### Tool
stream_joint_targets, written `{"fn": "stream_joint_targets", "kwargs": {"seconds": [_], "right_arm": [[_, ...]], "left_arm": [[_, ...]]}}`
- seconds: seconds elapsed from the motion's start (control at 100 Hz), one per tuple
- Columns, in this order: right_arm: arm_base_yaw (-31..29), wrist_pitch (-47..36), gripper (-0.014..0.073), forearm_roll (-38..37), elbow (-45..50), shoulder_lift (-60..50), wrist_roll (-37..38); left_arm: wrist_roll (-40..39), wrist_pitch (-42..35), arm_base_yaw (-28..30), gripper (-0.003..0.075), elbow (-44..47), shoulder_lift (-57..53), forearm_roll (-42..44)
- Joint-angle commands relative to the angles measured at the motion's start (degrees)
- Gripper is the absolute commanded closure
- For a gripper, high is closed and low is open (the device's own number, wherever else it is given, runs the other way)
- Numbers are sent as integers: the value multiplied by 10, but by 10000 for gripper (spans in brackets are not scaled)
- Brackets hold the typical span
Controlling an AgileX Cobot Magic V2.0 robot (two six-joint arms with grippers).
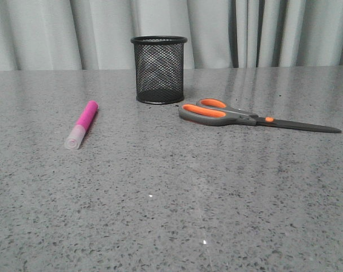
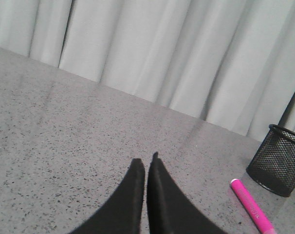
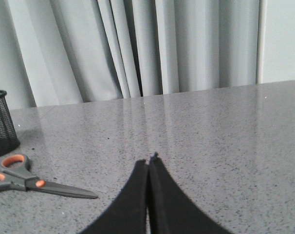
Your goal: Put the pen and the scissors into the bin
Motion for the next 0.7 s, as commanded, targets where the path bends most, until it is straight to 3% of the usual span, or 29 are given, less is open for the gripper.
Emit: {"fn": "stream_joint_targets", "kwargs": {"seconds": [0.0,0.2,0.49,0.69], "right_arm": [[-4,-50,670,42,8,-12,2],[-4,-47,670,179,8,-12,2],[-4,30,657,180,-41,-1,2],[-4,114,657,148,-131,83,1]], "left_arm": [[-3,-43,0,739,26,-19,-34],[-3,-43,0,739,24,-19,-122],[-2,7,0,740,-27,-12,-135],[-1,87,0,740,-124,57,-57]]}}
